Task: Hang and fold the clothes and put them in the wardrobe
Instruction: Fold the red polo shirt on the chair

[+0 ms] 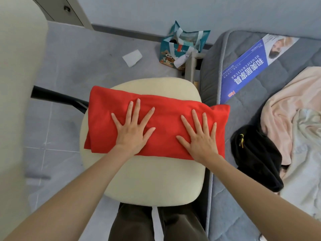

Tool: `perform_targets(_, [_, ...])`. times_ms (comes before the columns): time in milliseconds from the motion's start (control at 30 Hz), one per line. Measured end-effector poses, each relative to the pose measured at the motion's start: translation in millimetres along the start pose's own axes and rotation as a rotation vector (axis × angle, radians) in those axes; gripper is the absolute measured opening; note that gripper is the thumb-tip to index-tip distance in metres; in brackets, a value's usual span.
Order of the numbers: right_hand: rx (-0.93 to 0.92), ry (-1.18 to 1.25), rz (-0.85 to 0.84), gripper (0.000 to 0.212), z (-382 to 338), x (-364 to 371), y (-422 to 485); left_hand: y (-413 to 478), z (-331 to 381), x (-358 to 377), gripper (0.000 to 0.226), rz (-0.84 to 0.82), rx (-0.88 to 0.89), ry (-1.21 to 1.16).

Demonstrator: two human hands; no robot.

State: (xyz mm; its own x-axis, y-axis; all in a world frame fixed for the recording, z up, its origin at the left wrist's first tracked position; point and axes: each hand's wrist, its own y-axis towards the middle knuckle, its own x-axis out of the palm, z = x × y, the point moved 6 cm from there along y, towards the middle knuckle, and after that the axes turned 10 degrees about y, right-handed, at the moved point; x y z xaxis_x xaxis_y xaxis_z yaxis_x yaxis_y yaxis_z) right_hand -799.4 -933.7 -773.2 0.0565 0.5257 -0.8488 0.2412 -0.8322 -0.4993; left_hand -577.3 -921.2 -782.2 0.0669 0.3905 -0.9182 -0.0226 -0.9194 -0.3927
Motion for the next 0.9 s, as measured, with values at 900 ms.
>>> perform_targets(900, [0.207,0.647,0.271,0.03,-12.8,-54.7,-5.6,-45.1,-7.0,8.4,0.066,-0.412,-0.386,-0.759])
